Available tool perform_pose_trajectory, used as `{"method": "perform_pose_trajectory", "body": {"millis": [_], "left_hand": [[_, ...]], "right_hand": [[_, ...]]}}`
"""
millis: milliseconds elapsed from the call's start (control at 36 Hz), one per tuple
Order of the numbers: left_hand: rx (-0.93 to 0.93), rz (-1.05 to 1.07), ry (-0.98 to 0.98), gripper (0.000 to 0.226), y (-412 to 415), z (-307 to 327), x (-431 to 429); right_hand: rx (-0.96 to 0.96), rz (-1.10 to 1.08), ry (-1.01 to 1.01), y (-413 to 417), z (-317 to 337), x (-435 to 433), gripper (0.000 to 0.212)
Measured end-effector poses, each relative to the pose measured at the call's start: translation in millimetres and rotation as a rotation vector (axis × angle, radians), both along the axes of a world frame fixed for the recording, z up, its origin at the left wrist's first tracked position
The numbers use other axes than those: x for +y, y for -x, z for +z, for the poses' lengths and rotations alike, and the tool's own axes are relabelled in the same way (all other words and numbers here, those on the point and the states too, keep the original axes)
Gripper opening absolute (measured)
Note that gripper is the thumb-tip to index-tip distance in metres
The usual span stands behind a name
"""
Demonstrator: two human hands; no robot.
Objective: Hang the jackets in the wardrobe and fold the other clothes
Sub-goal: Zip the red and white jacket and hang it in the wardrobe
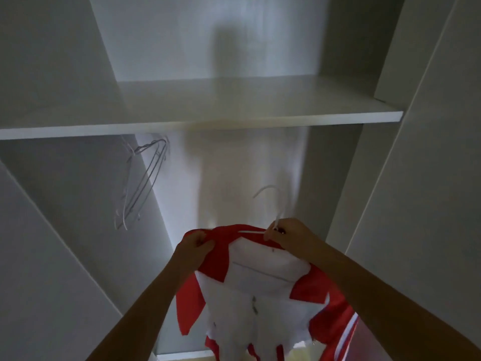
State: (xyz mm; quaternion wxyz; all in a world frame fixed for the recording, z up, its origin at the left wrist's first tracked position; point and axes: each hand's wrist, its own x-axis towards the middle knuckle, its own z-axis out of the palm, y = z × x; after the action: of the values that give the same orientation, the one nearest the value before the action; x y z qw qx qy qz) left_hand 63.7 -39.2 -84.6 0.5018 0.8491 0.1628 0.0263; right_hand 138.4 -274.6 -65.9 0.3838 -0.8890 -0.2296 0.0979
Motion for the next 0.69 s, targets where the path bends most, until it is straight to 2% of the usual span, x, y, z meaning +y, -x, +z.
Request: {"method": "perform_pose_trajectory", "body": {"millis": [56, 139, 194, 278, 361, 556, 694], "left_hand": [[-0.114, -0.065, -0.221, 0.021, -19.5, -2.3, 6.5], [-0.254, -0.325, -0.523, 0.046, -50.4, -6.5, 8.0], [-0.301, -0.402, -0.672, 0.039, -72.0, -7.6, 2.2], [-0.437, -0.368, -0.626, 0.023, -103.6, -3.1, -3.5], [-0.466, -0.384, -0.609, 0.022, -131.5, -5.5, -8.3], [-0.442, -0.461, -0.936, 0.029, -187.5, -19.1, -23.8], [-0.373, -0.478, -0.975, 0.028, -232.3, -21.7, -27.8]], "right_hand": [[-0.006, -0.006, 0.003, -6.9, 2.8, 1.6, 0.026], [-0.026, -0.033, -0.030, -22.1, 8.3, 3.7, 0.025], [-0.041, -0.059, -0.052, -35.2, 14.8, 4.4, 0.024], [-0.043, -0.087, -0.072, -54.8, 22.4, 3.7, 0.025], [-0.041, -0.160, -0.088, -74.2, 19.9, -3.4, 0.028], [-0.152, -0.251, 0.082, -111.3, -8.9, -25.5, 0.042], [-0.285, -0.276, 0.161, -149.0, -12.7, -27.4, 0.044]]}}
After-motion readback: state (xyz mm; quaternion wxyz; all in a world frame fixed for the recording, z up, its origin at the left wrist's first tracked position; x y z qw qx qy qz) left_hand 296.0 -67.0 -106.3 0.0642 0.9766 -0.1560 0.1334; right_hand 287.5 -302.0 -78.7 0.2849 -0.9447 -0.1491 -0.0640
